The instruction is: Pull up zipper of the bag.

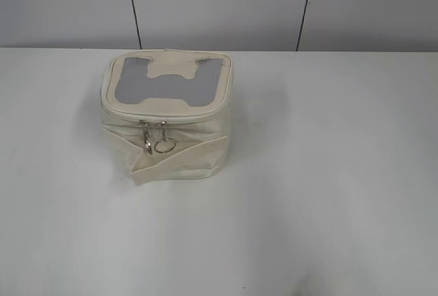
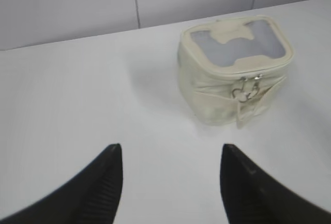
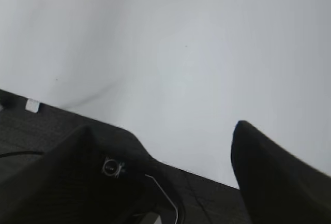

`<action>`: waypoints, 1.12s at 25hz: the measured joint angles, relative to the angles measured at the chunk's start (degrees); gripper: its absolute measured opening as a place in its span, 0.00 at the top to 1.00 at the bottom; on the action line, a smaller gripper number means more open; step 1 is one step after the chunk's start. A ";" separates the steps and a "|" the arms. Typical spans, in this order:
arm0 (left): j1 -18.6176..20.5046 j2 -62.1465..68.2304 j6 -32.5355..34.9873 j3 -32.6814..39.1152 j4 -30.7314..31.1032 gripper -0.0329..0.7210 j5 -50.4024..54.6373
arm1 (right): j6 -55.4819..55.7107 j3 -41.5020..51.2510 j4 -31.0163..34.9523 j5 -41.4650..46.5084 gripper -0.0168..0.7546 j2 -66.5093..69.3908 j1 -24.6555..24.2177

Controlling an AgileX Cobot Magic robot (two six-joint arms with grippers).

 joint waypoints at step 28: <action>0.00 -14.21 -4.02 12.11 6.50 0.45 0.55 | 8.21 2.96 -12.15 1.47 0.21 -26.40 -0.01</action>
